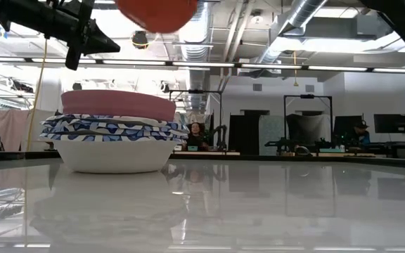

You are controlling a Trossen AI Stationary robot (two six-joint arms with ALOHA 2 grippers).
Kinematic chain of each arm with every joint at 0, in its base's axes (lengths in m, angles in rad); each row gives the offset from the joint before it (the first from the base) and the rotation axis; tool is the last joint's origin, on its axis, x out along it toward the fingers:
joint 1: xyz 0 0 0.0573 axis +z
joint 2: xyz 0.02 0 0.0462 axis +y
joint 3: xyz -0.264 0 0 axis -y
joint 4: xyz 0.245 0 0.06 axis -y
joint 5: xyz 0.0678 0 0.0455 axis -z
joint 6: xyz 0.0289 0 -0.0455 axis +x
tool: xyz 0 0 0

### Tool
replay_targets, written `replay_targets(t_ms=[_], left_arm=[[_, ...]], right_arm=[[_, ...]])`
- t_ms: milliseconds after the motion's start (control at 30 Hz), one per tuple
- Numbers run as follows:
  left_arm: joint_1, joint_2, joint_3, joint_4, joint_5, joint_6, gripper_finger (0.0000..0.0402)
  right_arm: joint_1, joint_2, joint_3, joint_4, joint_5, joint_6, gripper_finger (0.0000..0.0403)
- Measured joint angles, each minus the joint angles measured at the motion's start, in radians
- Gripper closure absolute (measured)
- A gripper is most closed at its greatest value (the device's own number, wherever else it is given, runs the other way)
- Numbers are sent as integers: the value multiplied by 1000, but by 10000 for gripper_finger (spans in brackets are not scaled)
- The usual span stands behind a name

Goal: Nest bowls inside each other by size order
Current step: Stack the orange bowl on top of the pink bowl

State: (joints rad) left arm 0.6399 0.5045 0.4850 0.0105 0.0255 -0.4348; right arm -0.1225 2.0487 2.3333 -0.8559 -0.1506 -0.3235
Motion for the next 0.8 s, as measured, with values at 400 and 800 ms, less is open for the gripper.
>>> replay_targets(t_ms=[400,800], left_arm=[[0,6,0,-7,95,-60,400],[0,6,0,5,70,-5,400]], right_arm=[[16,2,-1,-465,270,162,395],[-13,1,0,31,178,41,395]])
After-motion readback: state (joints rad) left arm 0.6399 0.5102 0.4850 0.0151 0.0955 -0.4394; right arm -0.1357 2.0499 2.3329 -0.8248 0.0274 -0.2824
